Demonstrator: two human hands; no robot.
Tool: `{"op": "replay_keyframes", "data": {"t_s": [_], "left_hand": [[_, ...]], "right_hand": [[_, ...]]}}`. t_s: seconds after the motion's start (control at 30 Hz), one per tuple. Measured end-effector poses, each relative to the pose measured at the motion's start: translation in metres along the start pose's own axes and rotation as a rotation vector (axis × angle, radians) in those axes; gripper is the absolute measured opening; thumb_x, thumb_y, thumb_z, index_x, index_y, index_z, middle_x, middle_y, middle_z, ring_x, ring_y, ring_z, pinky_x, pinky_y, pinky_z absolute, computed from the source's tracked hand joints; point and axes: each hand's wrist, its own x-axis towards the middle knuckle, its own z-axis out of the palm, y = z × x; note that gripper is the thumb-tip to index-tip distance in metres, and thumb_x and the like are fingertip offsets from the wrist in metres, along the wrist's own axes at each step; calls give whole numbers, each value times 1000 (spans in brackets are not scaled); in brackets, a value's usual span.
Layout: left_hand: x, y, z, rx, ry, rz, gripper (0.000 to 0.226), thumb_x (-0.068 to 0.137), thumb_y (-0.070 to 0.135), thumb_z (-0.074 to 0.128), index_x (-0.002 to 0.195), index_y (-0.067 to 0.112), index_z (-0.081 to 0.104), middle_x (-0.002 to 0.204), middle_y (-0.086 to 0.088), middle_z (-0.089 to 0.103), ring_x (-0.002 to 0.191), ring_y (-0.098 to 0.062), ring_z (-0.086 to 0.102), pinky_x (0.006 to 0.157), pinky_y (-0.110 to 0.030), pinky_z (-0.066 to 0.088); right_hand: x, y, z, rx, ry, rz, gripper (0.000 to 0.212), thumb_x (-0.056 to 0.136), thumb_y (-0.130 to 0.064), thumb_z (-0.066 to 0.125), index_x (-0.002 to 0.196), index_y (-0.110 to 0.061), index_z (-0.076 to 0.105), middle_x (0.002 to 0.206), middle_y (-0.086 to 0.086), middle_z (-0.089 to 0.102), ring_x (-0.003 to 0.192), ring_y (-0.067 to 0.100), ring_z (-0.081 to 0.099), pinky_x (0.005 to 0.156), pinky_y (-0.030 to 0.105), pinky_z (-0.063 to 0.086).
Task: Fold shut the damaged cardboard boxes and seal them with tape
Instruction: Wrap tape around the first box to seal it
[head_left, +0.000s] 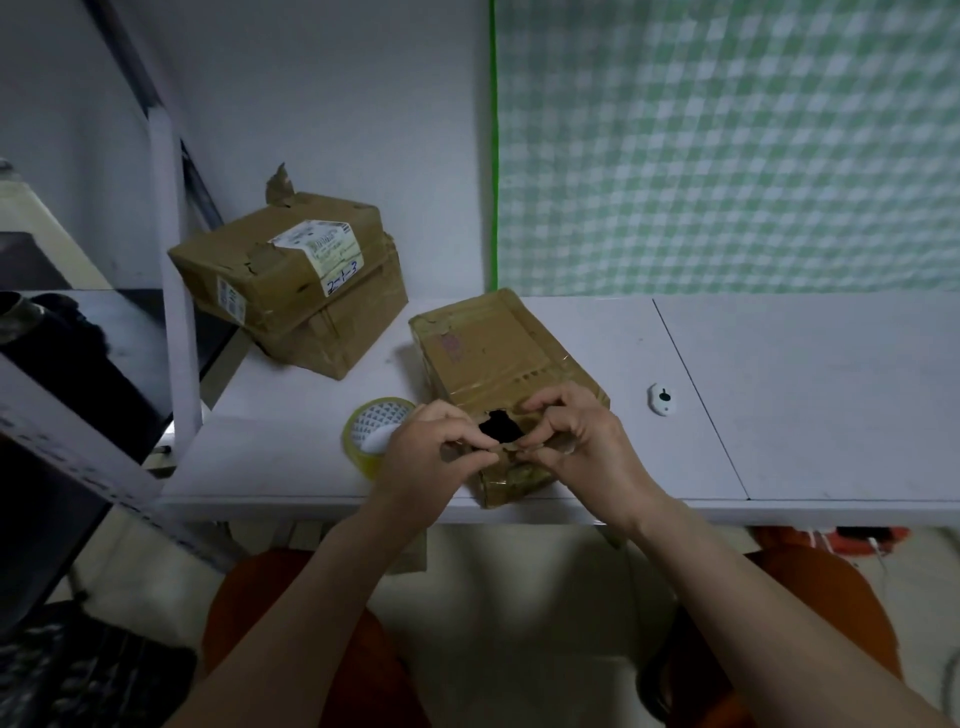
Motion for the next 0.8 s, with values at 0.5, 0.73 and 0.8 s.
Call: {"op": "replay_keyframes", "data": {"t_s": [0.5, 0.73, 0.8], "left_hand": [[-12, 0, 8, 55, 159, 114, 25, 70, 43, 73, 77, 19, 75, 82, 3, 62, 82, -9, 54, 76, -19, 42], [22, 31, -6, 361, 58, -335, 21, 87, 39, 60, 72, 24, 59, 67, 11, 58, 74, -16, 59, 66, -30, 46], [31, 37, -8, 451, -29, -434, 21, 81, 41, 66, 71, 26, 55, 73, 12, 58, 79, -16, 58, 67, -29, 45]], "right_hand": [[-2, -9, -15, 47, -125, 63, 21, 82, -30, 69, 64, -20, 75, 92, -4, 63, 98, 6, 54, 89, 23, 42], [43, -38, 0, -399, -87, 330, 40, 79, -38, 72, 56, -16, 47, 59, -3, 53, 60, 16, 51, 49, 27, 36], [56, -41, 0, -517, -191, 375, 40, 75, -39, 73, 62, -15, 45, 62, -2, 49, 62, 18, 50, 47, 25, 32]]}}
